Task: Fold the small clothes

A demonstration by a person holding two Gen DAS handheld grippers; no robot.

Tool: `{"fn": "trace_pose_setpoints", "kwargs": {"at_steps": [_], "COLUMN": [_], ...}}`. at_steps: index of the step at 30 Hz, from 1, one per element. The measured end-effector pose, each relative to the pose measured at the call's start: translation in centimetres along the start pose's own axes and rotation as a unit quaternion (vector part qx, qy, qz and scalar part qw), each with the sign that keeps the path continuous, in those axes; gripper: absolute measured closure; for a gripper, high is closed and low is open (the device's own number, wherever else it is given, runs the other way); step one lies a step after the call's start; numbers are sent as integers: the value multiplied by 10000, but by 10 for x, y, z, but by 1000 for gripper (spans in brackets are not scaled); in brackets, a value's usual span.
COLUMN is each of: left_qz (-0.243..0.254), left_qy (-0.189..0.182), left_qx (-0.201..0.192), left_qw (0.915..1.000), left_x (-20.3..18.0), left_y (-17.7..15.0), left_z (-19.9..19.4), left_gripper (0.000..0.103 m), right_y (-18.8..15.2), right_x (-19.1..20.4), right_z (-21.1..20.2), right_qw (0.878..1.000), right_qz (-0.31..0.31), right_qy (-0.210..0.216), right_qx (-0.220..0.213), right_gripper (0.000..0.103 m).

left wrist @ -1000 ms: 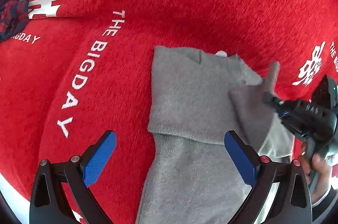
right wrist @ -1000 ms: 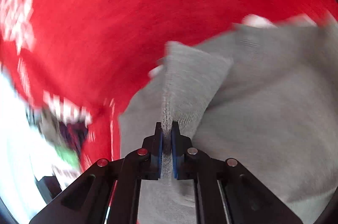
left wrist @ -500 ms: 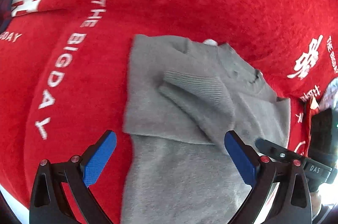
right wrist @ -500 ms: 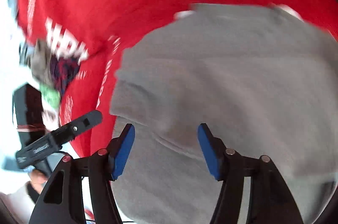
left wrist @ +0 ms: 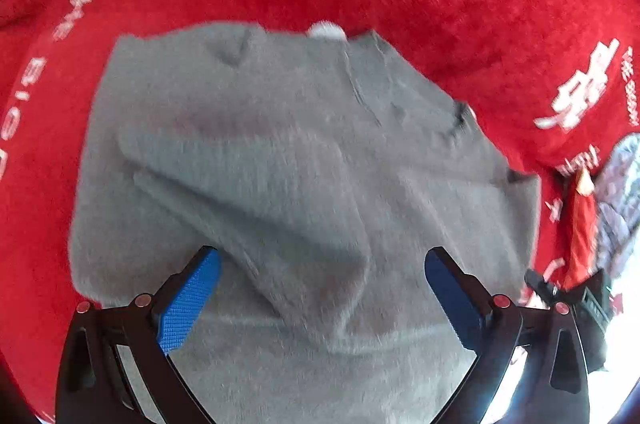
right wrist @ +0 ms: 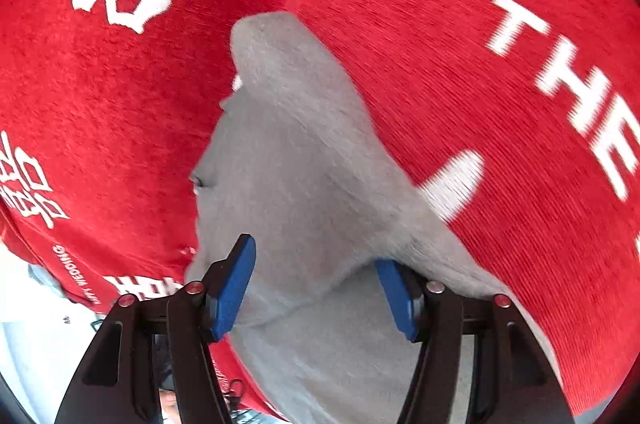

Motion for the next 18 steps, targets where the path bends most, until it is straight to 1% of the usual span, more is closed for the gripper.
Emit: {"fn": "trace_pose_setpoints", "kwargs": {"at_steps": [1, 3, 5, 6, 7, 8, 9, 10, 12, 15, 16, 17, 18], "left_qz": [-28, -37, -32, -30, -7, 33, 74, 140, 242, 462, 567, 661, 765], "left_qy": [128, 355, 538, 568, 572, 572, 570, 568, 556, 484, 411, 336, 324], "left_qx": [-112, -298, -348, -337, -315, -297, -298, -311, -325, -205, -107, 23, 212], "left_qw": [9999, 9989, 9979, 9978, 9979, 9979, 9979, 9978, 9976, 9976, 9975, 9972, 9963], "left_x": [2, 9, 19, 24, 27, 30, 31, 31, 32, 24, 20, 17, 15], "left_y": [2, 3, -1, -4, -5, -6, -5, -3, 2, 12, 13, 12, 10], "left_z": [-4, -13, -21, -23, -26, -28, -29, -29, -27, -12, -7, -1, 4], "left_gripper": [1, 1, 1, 1, 1, 1, 1, 1, 1, 1, 15, 50, 63], "right_y": [4, 16, 28, 34, 38, 41, 41, 42, 42, 40, 38, 39, 38], "right_x": [1, 0, -14, -27, -38, -47, -48, -47, -39, -31, -28, -28, -28], "right_z": [-2, -15, -27, -30, -30, -29, -29, -28, -24, -13, -8, -8, -8], "right_qw": [10000, 9995, 9986, 9987, 9990, 9991, 9992, 9995, 9999, 9999, 9999, 9999, 9999], "right_qz": [-37, -139, -153, -8, 159, 329, 343, 277, 20, -37, -11, 30, 41], "right_qy": [-1, 1, -154, -212, -158, 19, 93, 75, -92, -159, -144, -112, -95], "right_qx": [-20, -287, -478, -466, -377, -257, -198, -161, -85, -23, -26, -25, -19], "right_gripper": [90, 90, 90, 90, 90, 90, 90, 90, 89, 89, 89, 89, 89]}}
Point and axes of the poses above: each gripper's, at about its wrist camera, not at the fingertips, and z roughly the way its jaws point, x to its left, y to its top, the point moved 5 cm from there along z, roughly the way its jaws point, and after that the axes turned 1 degree about -z, right-handed, at the moved point
